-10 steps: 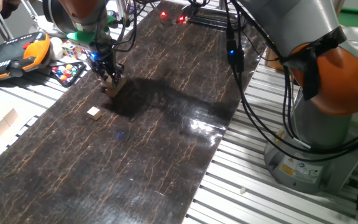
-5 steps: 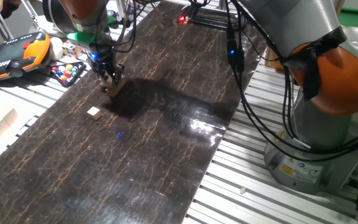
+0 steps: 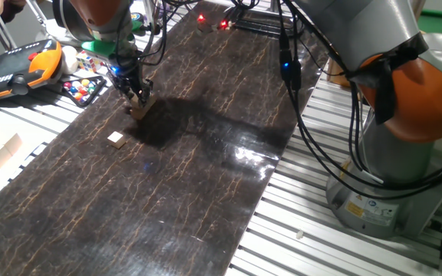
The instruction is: Stack the blocks into a pyramid shape
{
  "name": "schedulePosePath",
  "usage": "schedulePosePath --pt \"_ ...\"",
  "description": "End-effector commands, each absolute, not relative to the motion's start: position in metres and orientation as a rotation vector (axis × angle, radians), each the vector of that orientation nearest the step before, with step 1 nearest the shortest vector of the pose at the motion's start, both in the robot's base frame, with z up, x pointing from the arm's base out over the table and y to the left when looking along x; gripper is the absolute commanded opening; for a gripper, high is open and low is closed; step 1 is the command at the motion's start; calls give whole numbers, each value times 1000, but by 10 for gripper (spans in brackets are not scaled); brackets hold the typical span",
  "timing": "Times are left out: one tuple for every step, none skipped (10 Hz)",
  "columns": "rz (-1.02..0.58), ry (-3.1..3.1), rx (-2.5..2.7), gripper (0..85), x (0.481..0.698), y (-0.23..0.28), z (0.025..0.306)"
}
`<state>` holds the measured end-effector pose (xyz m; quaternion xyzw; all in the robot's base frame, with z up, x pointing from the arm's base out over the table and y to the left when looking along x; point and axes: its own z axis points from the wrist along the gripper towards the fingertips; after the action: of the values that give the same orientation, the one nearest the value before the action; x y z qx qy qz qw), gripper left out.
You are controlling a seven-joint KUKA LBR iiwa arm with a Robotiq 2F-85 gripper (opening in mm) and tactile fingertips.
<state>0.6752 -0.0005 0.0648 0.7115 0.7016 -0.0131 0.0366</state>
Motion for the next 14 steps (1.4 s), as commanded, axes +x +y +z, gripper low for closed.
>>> schedulePosePath --pt "-40 2150 2186 57 675 -1 65" --pt "-44 2139 2188 113 675 0 64" --pt "-43 2139 2188 187 675 0 64" --pt "-39 2131 2189 210 675 0 64" --pt "-39 2131 2189 267 675 0 64" --pt "-40 2130 2188 297 675 0 64" --pt "-40 2130 2188 347 675 0 64" --pt "-45 2131 2189 370 675 0 64" --pt "-47 2131 2190 377 675 0 64" --pt "-49 2132 2188 370 675 0 63" --pt "-49 2136 2184 370 674 -1 63" --pt "-51 2140 2179 370 674 -1 63" --pt "-55 2145 2174 370 674 -1 64" --pt "-55 2146 2172 377 674 -1 64"
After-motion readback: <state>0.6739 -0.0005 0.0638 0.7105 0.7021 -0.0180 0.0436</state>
